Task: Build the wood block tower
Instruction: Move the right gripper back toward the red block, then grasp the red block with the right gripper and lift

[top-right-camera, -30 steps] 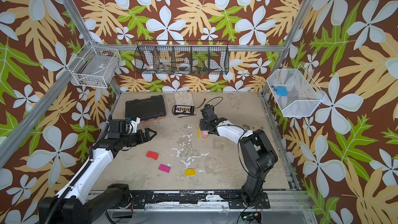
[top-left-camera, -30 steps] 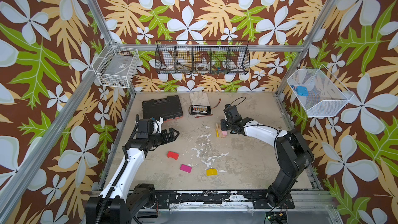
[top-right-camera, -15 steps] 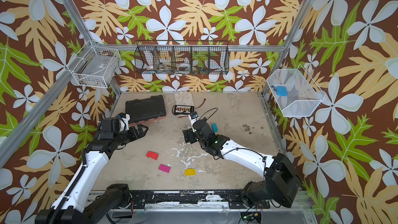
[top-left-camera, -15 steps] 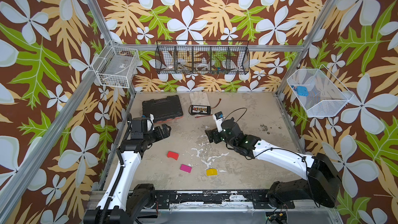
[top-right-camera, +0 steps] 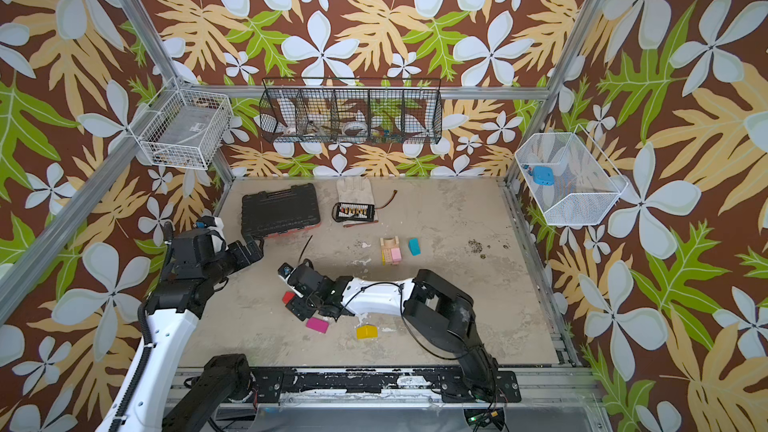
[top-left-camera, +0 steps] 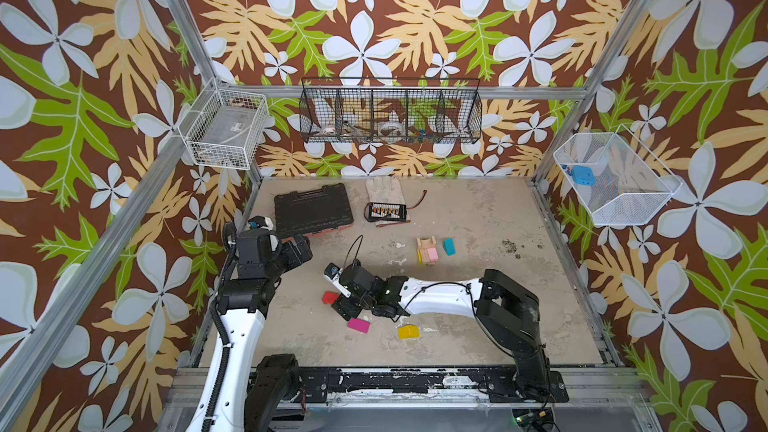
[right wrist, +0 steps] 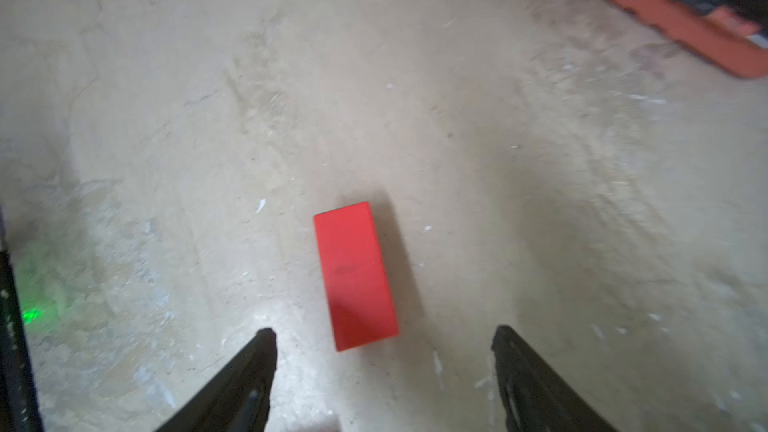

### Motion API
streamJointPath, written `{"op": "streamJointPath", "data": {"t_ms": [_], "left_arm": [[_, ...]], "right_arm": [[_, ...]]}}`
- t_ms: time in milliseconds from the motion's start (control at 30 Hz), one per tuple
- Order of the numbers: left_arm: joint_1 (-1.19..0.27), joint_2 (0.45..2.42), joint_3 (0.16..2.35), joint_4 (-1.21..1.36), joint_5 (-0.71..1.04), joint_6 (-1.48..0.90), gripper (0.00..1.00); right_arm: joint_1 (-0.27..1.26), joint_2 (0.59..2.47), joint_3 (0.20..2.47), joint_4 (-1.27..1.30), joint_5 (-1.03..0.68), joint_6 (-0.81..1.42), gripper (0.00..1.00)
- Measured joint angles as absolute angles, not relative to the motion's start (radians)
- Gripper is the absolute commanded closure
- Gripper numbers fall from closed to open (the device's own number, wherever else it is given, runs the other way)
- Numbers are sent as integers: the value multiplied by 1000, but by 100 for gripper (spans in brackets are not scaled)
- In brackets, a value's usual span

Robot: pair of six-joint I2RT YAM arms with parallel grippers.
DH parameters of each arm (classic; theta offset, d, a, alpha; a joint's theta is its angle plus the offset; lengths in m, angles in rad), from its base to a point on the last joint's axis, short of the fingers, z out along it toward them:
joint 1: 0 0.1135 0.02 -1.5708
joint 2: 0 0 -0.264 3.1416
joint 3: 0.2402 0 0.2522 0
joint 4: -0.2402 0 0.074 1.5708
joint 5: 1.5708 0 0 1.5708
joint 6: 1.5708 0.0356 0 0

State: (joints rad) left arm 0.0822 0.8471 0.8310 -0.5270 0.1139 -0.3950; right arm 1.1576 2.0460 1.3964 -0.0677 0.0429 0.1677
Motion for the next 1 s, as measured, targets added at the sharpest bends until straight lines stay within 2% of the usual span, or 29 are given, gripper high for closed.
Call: {"op": "streamJointPath", "data": {"t_ms": [200,333,433,633,900,967,1000], "left_arm": [[82,845,831,-527,112,-395,0],[82,843,831,-527,113,-395,0],[82,843,831,-527,113,-395,0],[82,841,831,-527,113,-395,0],[82,838,831,-527,113,-395,0],[82,838,831,-527,113,-395,0],[82,838,831,-527,113,-395,0]], "right_arm": [[1161,2131,1483,-121,6,149,27],[1166,2164,1520,-157,0,146,38],[1166,2187,1544,-179,0,141,51],[1165,2209,1573,-217,1,131,67],[1162,2181,1539,-228,7,127,83],[1151,2136,1483,-211,7,125,92],[1129,2090,1421,-196,3,124,93]]}}
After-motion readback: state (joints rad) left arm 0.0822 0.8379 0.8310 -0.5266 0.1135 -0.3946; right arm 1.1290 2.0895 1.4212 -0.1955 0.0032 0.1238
